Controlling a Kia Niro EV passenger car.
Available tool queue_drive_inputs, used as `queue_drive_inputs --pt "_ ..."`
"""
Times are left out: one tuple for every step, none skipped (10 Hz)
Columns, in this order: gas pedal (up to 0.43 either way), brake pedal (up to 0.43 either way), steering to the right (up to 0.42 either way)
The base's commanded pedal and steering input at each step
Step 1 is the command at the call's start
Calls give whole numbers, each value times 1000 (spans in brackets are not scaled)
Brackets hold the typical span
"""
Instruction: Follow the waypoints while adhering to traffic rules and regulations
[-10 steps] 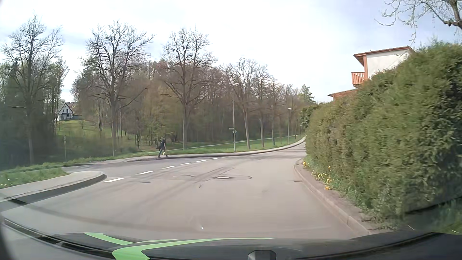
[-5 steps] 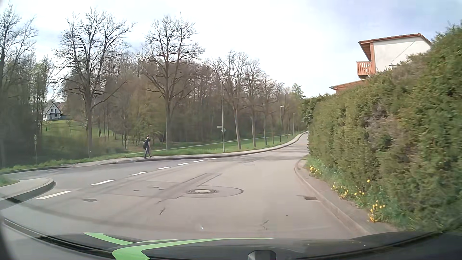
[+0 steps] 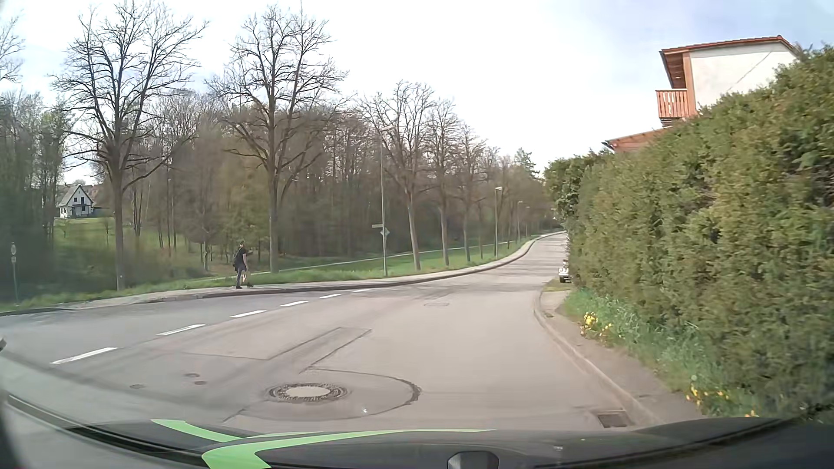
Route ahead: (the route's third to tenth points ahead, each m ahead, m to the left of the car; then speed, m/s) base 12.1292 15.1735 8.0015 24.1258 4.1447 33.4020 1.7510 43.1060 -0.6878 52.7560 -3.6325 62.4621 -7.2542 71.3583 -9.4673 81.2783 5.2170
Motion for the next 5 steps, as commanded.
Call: queue_drive_inputs --pt "0 299 20" --pt "0 299 16" --pt "0 299 13" --pt "0 287 9" --pt "0 256 4"
